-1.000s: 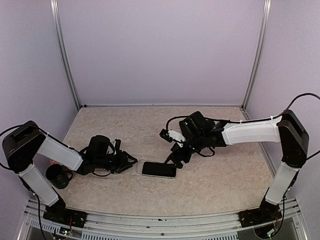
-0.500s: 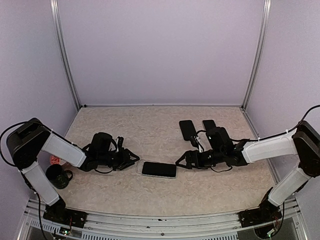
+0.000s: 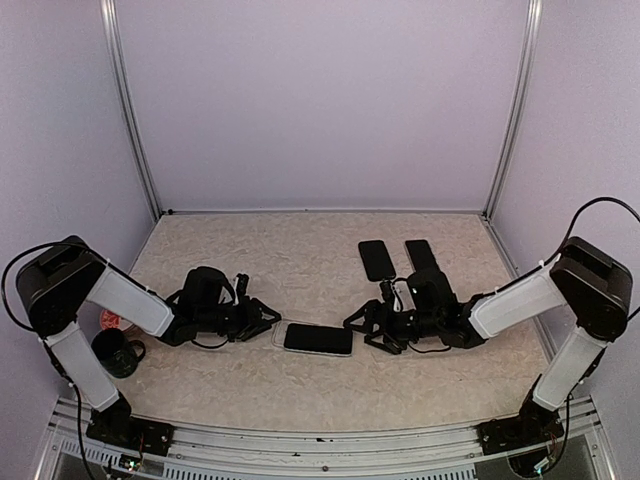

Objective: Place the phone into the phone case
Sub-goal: Pick up the phone from the phone case.

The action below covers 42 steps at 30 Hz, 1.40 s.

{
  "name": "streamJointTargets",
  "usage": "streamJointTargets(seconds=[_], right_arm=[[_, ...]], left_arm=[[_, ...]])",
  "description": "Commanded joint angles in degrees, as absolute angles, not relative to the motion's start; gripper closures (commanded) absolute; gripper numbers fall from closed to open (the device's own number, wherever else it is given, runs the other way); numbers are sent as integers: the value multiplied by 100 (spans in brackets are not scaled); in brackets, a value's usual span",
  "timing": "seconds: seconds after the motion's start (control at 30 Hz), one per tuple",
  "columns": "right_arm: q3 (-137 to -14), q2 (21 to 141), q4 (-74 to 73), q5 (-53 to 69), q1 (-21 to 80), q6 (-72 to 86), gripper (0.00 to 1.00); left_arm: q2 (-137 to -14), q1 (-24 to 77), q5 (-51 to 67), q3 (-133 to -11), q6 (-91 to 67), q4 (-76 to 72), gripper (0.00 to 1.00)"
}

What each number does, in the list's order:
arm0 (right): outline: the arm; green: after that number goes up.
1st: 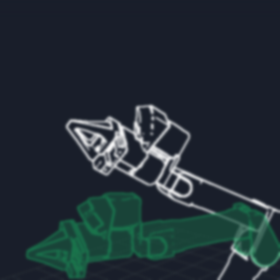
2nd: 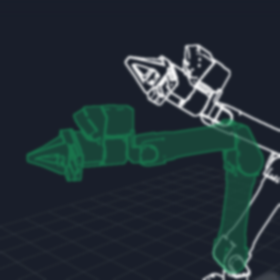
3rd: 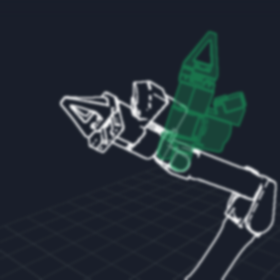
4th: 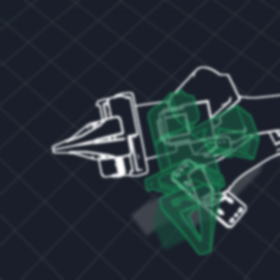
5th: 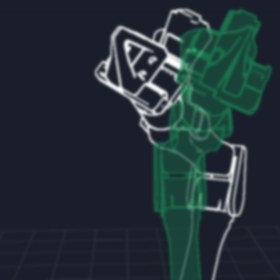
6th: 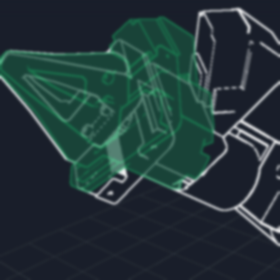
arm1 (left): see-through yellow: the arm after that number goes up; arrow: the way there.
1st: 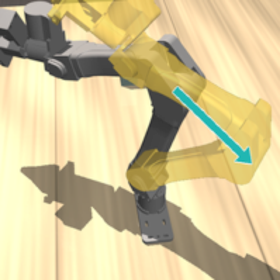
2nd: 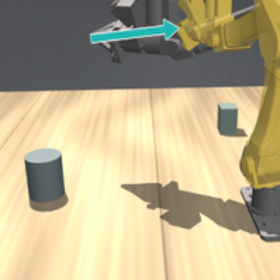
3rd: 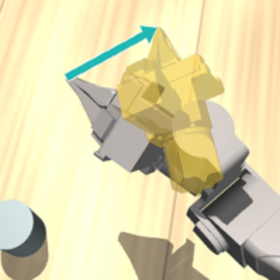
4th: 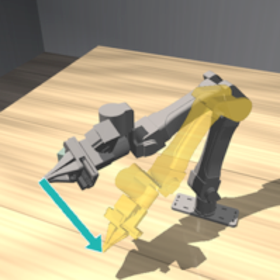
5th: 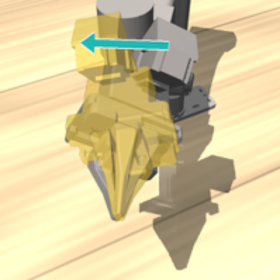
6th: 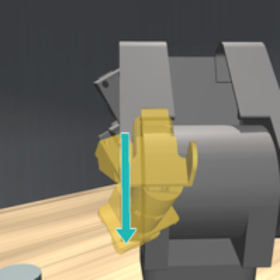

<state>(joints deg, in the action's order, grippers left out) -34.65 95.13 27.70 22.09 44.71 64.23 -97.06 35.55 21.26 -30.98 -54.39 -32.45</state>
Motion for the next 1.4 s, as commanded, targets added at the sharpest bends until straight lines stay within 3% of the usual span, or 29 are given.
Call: streamJointTargets(seconds=[0.0,0.53,1.37], right_arm=[[-3462,9748,3257,2143,4576,6843,12],[-3654,10350,3837,2369,4631,7099,15],[-3562,10354,4777,2591,4681,7503,26]], left_arm=[[-9795,3640,2206,-3019,-5501,-3520,60],[-9540,4132,910,-3583,-4997,-1420,68],[-9745,4526,744,-3912,-4907,-994,70]])
